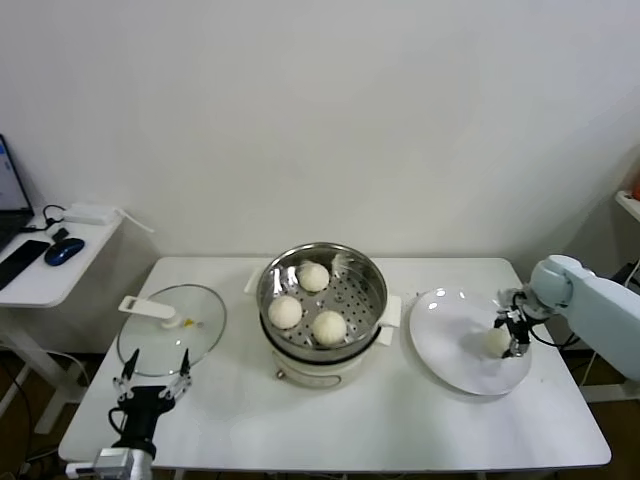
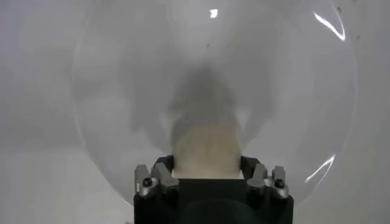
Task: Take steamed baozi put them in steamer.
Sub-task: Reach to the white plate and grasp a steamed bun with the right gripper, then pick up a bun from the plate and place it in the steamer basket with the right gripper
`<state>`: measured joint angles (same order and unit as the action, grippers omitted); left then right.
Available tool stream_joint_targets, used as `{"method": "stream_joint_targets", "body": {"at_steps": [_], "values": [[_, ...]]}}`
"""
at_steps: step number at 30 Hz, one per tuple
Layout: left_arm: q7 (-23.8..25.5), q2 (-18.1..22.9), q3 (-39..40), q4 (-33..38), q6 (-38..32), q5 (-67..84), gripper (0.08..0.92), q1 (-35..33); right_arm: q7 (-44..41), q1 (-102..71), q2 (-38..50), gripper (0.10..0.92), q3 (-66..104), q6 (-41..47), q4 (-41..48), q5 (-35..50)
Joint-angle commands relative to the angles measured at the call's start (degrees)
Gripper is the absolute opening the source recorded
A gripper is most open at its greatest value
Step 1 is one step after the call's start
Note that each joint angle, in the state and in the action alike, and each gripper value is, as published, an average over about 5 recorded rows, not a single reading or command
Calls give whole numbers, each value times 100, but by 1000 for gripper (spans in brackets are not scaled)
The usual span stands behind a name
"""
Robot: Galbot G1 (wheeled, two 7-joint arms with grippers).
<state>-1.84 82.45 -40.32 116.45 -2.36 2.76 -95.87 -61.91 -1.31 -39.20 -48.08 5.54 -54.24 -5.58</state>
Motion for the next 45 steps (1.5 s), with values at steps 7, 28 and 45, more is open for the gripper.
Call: {"method": "stream_joint_targets", "body": {"at_steps": [7, 28, 45], "values": [[1, 24, 15, 16, -12, 13, 823, 37, 13, 1371, 452, 689, -1199, 431, -850, 1456], [-10, -40, 127, -29, 40, -111, 823, 71, 12, 5129, -1272, 695, -3615, 830, -2180, 4526], [-10, -62, 46, 71, 40, -92, 823, 32, 320, 3866, -2563, 699, -3329, 1099, -1431, 4219]]}}
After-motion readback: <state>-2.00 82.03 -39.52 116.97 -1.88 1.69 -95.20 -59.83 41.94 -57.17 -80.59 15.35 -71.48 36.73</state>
